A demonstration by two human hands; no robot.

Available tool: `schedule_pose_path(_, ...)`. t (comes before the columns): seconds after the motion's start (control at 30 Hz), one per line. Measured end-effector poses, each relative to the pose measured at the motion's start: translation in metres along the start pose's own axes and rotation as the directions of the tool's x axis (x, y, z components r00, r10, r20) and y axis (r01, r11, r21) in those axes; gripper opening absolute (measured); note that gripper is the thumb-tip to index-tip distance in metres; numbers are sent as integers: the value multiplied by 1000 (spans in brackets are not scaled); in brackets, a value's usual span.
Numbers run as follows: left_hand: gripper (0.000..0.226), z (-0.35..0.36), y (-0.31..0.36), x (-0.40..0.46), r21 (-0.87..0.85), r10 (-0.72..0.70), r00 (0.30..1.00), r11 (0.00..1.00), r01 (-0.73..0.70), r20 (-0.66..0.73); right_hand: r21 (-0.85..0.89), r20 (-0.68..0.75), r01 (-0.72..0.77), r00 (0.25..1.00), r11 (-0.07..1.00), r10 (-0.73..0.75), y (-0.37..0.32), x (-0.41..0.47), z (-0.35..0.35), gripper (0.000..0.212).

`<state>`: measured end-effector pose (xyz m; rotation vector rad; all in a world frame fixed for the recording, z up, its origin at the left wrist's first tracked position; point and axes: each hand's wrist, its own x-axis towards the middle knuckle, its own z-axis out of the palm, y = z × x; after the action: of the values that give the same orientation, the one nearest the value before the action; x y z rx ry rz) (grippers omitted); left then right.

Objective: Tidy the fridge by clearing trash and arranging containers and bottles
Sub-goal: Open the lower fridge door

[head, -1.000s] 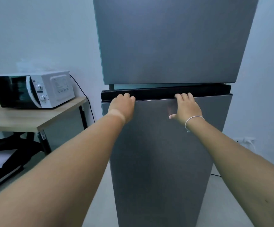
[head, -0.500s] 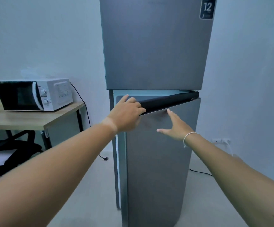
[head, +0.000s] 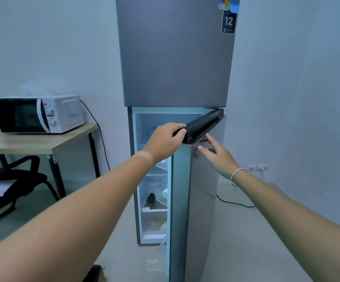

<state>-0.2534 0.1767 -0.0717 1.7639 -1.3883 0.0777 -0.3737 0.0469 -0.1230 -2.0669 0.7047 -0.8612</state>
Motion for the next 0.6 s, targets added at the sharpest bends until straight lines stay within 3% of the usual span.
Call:
schedule_pose_path(0.17, 47, 30, 17, -30, -260, -73, 997, 962, 78, 31, 22, -98, 30, 995, 999, -28, -15, -19, -35, 45)
schedule_pose_path(0.27, 55, 56, 18, -47, -255, -116, 987, 957, 142, 114, -62, -105, 59, 992, 996, -66, -23, -30, -51, 41)
schedule_pose_path(0.47, 59, 93, 13, -60, 84, -61, 990, 995, 50, 129, -217, -188, 29, 980, 976, -71, -30, -43, -93, 41)
schedule_pose_path(0.6, 62, 101, 8, -53, 386, -113, 961, 922, 7, 253, -403, -156, 45, 981, 914, -117, -28, -48, -111, 34)
